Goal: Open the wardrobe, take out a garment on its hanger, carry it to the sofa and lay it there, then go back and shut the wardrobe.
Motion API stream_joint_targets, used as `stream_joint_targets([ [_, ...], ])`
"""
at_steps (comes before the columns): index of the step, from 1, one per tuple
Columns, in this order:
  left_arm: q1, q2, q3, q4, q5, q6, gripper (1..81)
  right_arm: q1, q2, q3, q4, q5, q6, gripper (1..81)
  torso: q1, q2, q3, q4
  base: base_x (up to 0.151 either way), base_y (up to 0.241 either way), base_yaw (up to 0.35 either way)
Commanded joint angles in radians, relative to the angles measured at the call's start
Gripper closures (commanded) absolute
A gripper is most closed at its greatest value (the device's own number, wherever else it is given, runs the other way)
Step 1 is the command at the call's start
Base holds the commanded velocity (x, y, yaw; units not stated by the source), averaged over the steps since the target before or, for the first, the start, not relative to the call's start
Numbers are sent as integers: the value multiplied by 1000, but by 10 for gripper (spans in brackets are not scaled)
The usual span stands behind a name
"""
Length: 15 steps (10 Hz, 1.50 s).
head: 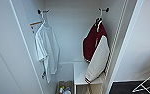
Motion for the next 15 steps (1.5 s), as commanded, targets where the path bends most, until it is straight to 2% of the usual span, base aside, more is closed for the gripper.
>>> stream_joint_targets([
  [1, -27, -4, -8, 1, 45, 7, 10, 138, 25, 0, -94, -61, 0, 10, 0, 0, 0, 0, 0, 0, 0],
  [6, -34, 8, -8, 1, 68, 8, 10, 267, 168, 20, -232, -214, 0, 10, 0, 0, 0, 0, 0, 0, 0],
  [8, -42, 5, -8, 2, 69, 7, 10, 319, 168, 58, -235, -248, 1, 10, 0, 0, 0, 0, 0, 0, 0],
  [11, -51, 13, -8, 5, 69, 8, 10, 417, 168, 106, -222, -362, 11, 10, 0, 0, 0, 0, 0, 0, 0],
  [15, -53, 13, -8, 5, 69, 8, 10, 469, 168, 134, -225, -374, 29, 10, 0, 0, 0, 0, 0, 0, 0],
])
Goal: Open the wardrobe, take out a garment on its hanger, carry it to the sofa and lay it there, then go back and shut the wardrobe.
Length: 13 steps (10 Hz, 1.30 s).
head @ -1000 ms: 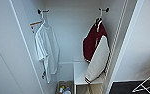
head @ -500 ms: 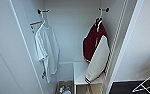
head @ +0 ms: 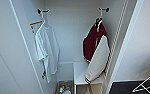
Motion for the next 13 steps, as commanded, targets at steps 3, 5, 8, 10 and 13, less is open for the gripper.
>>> stream_joint_targets([
  [3, -30, -2, -5, 5, 42, 7, 10, 123, 11, -77, 4, -51, 153, 10, 0, 0, 0, 0, 0, 0, 0],
  [5, -34, 4, -5, 8, 41, 10, 10, 79, -95, -75, 8, -38, 260, 10, 0, 0, 0, 0, 0, 0, 0],
  [8, -34, 7, -5, 10, 41, 18, 10, 26, -161, -72, 36, -10, 321, 10, 0, 0, 0, 0, 0, 0, 0],
  [10, -35, 9, -5, 10, 41, 18, 10, 11, -166, -75, 78, -2, 321, 10, 0, 0, 0, 0, 0, 0, 0],
  [13, -38, 9, -5, 10, 41, 18, 10, -41, -175, -28, 191, -2, 321, 10, 0, 0, 0, 0, 0, 0, 0],
])
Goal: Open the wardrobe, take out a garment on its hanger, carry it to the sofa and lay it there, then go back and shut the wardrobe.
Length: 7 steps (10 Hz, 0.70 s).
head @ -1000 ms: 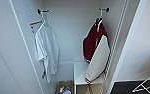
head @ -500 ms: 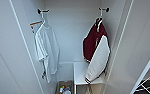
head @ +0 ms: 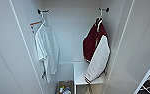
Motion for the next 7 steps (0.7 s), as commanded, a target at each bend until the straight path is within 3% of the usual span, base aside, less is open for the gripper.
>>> stream_joint_targets([
  [1, -37, -1, -5, 9, 43, 3, 10, 44, -14, 19, 98, -50, 13, 10, 0, 0, 0, 0, 0, 0, 0],
  [4, -40, 2, -3, 9, 41, 12, 10, 31, -17, 19, 98, -50, 13, 10, 0, 0, 0, 0, 0, 0, 0],
  [7, -40, 5, -3, 9, 41, 16, 10, 31, -17, 19, 97, -50, 10, 10, 1, 1, 0, 0, -84, 0, 0],
])
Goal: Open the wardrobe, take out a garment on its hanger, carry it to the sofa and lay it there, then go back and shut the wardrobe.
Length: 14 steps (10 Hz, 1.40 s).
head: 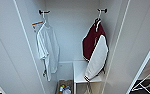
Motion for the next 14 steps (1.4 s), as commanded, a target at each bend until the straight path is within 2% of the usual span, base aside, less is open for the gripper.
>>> stream_joint_targets([
  [1, -28, 3, -3, 9, 44, 8, 10, 80, -3, 6, 10, -52, -6, 10, 0, 0, 0, 0, -88, 0, 0],
  [3, -28, 4, -3, 9, 44, 9, 10, 81, 30, 37, 2, -53, -16, 10, -1, 0, 0, 0, -32, 0, 0],
  [5, -28, 3, -5, 9, 45, 8, 10, 92, 72, 75, -82, -55, -98, 10, -2, 0, 0, 0, 0, 0, 0],
  [7, -28, 6, -5, 4, 76, 8, 10, 80, 80, 64, -64, -49, -87, 10, -1, 0, 0, 0, 0, 0, 0],
  [8, -28, 4, -5, -1, 76, 8, 10, 51, 65, 54, -37, -5, -83, 10, -1, 0, 0, 0, 0, 0, 0],
  [9, -34, 4, -5, 1, 76, 6, 10, 22, 51, 29, 41, 31, -66, 10, -1, 0, 0, 0, 0, 0, 0],
  [11, -38, 10, -3, 8, 76, 8, 10, -65, 14, -34, 282, 81, -55, 10, -1, 0, 0, 0, 0, 0, 0],
  [12, -41, 9, -5, 9, 77, 9, 10, -121, -3, -43, 355, 132, -58, 10, -1, 0, 0, 0, 0, 0, 0],
  [14, -43, 3, -5, 10, 77, 9, 10, -207, -12, -57, 386, 148, -55, 10, -1, 0, 0, 0, 0, 0, 0],
])
